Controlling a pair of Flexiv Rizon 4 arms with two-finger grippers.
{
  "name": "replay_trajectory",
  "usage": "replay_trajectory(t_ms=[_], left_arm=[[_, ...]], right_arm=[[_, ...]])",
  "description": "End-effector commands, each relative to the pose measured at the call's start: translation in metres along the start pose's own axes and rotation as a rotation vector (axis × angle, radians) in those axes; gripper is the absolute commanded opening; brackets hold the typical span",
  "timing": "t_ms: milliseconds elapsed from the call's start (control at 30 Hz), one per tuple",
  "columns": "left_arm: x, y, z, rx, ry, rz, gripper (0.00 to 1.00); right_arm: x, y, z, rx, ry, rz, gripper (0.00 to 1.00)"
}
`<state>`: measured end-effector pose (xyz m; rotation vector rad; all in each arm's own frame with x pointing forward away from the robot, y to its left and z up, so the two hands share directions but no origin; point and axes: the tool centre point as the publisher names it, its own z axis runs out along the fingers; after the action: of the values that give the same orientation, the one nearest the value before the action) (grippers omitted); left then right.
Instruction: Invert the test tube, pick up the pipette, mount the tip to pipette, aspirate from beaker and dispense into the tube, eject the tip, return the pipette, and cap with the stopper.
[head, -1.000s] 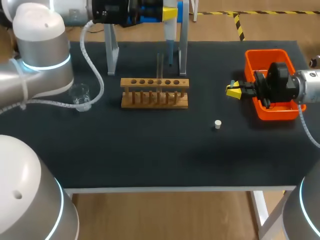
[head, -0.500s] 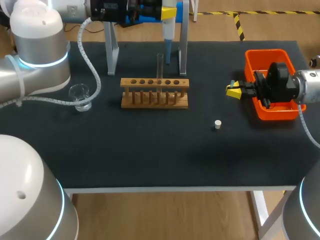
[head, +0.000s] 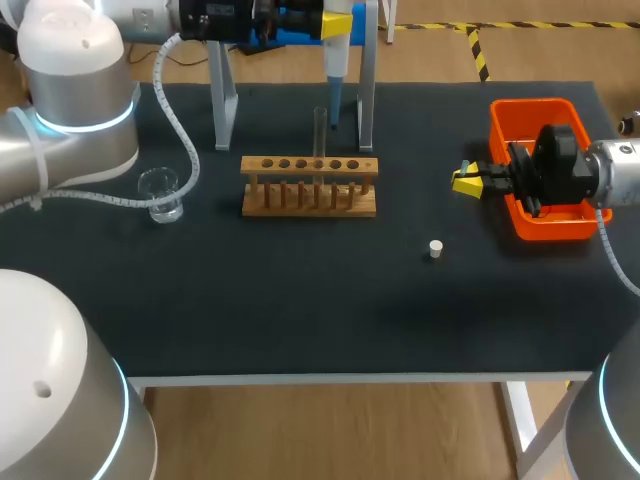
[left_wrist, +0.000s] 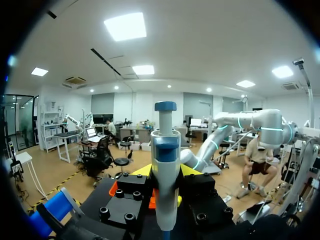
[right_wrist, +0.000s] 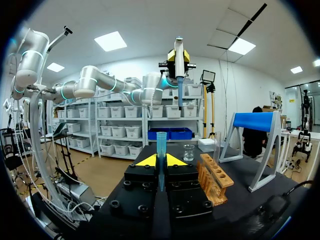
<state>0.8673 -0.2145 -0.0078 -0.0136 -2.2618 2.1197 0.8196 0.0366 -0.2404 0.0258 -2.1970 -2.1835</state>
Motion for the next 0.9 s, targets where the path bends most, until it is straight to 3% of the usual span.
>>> replay_trajectory(t_ms=[33,667,900], left_arm=[[0.000,0.000,0.000,0.003,0.001,0.002,0.00],[0.000,0.000,0.000,0.003,0.001,0.002,0.00],[0.000,0.000,0.000,0.003,0.001,0.002,0.00]], right_arm=[[0.000,0.000,-0.001,0.000,0.002,0.000,0.00],[0.000,0.000,-0.001,0.000,0.002,0.000,0.00],[-0.013,0.012,0.030,0.021,0.021,0.026,0.00]])
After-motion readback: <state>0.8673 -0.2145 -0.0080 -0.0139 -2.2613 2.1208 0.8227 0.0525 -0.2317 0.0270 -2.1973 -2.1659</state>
